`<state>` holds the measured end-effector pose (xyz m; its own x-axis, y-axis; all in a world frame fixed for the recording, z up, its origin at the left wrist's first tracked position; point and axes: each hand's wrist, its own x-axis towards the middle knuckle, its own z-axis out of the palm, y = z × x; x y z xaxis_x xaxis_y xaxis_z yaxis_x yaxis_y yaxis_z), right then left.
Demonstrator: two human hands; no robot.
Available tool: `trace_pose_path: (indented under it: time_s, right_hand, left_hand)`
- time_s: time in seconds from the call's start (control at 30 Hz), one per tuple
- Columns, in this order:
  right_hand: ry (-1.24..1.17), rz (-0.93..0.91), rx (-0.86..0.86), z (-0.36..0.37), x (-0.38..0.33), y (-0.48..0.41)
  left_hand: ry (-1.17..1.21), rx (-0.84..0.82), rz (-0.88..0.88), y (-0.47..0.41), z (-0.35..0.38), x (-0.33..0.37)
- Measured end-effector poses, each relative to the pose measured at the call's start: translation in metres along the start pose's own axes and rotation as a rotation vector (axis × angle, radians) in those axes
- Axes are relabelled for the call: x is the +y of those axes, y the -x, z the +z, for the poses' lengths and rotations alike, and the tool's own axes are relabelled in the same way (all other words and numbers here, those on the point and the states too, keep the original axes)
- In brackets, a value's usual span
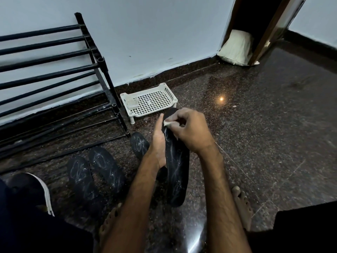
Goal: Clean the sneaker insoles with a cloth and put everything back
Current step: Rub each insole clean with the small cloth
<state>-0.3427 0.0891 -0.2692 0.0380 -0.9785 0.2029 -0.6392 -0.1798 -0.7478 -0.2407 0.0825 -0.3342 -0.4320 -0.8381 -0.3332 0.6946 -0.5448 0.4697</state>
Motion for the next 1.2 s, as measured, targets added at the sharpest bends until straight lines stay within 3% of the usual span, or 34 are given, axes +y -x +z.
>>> trace_pose_path:
  time_s: [0.07, 0.2, 0.33, 0.37, 0.53, 0.57, 0.7, 0.9, 1.07, 1.13, 1.2]
  right_hand:
    - [0.050, 0.023, -0.044, -0.001, 0.003, 0.003]
    - [0.105, 0.043, 0.193, -0.001, 0.003, -0.001]
    - [0.045, 0.003, -0.100, 0.001, -0.004, 0.001]
    - [0.076, 0.035, -0.100, 0.000, -0.001, 0.003]
    - [0.148, 0.045, 0.292, -0.001, 0.001, -0.002]
    - [0.122, 0.013, 0.270, 0.000, -0.002, -0.003]
    - [0.041, -0.020, -0.086, -0.004, -0.002, 0.003]
    - [0.155, 0.034, 0.281, -0.006, 0.001, -0.001]
    - [0.084, -0.032, -0.043, -0.001, -0.004, 0.005]
    - [0.102, 0.048, 0.042, -0.005, 0.005, 0.005]
    - [0.153, 0.046, 0.242, -0.002, 0.007, 0.002]
  left_hand:
    - [-0.036, 0.018, -0.007, 0.002, -0.001, 0.004]
    - [-0.055, 0.011, 0.012, 0.001, 0.003, 0.000]
    - [-0.026, 0.023, -0.001, 0.001, -0.003, 0.001]
    - [-0.036, 0.018, -0.012, 0.001, -0.004, 0.001]
    - [-0.068, -0.021, -0.015, 0.001, 0.005, -0.002]
    - [-0.059, -0.029, -0.012, 0.002, 0.006, -0.001]
    - [-0.047, -0.027, -0.015, 0.001, -0.004, 0.009]
    - [-0.040, -0.053, -0.039, -0.001, 0.000, 0.002]
    - [-0.024, -0.021, -0.024, 0.001, -0.003, 0.006]
    - [-0.059, -0.039, -0.039, 0.000, -0.003, 0.006]
    - [-0.063, -0.059, -0.032, 0.001, 0.001, 0.002]
